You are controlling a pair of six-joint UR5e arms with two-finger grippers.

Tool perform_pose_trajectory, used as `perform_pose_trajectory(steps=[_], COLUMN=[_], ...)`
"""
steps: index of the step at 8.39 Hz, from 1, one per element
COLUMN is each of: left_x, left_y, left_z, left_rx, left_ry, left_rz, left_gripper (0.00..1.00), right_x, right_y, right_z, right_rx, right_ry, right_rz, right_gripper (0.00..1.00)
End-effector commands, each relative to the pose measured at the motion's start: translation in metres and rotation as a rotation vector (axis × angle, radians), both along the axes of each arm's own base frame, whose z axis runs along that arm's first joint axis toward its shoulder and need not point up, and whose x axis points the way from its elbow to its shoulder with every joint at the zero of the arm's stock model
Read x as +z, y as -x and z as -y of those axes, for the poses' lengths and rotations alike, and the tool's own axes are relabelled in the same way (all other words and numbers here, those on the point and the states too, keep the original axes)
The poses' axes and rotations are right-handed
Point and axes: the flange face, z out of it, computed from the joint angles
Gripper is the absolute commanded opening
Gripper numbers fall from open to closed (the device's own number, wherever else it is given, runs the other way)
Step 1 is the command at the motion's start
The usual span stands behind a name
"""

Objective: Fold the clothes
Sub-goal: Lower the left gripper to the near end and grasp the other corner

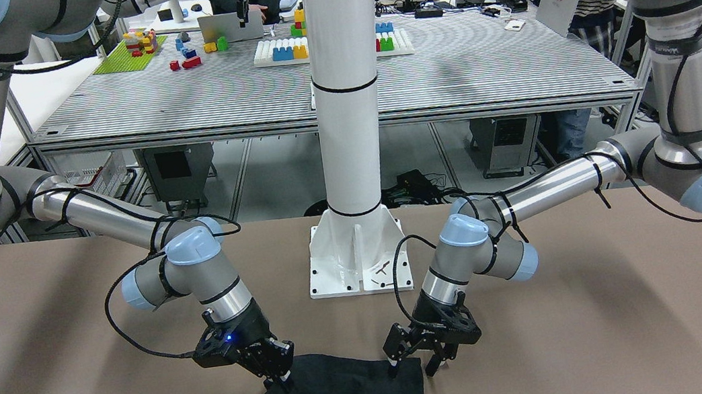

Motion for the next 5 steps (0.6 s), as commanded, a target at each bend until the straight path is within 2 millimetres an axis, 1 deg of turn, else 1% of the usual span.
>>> perform_pose_trajectory(steps=[1, 2, 3, 4, 5], left_x=[0.001, 0.001, 0.000, -0.011, -0.025], left_y=[-0.003, -0.003, 0.000, 0.003, 0.012], left_z=[-0.006, -0.006, -0.006, -0.006, -0.009], left_rx=[0.001, 0.001, -0.008, -0.001, 0.004], left_ry=[-0.003, -0.004, -0.007, -0.009, -0.015], left_rz=[0.003, 0.002, -0.001, -0.022, -0.051], left_gripper=[0.63, 0.22, 0.00, 0.00, 0.00], right_x=[0.001, -0.001, -0.003, -0.005, -0.004], right_y=[-0.001, -0.001, -0.001, -0.002, -0.002], right_z=[-0.001, -0.002, -0.002, -0.002, -0.003], right_rx=[-0.002, -0.002, -0.002, -0.002, -0.003], right_ry=[-0.001, -0.002, -0.004, -0.005, -0.003], right_rz=[-0.001, 0.002, 0.006, 0.009, 0.008], right_gripper=[0.00, 0.00, 0.00, 0.00, 0.00])
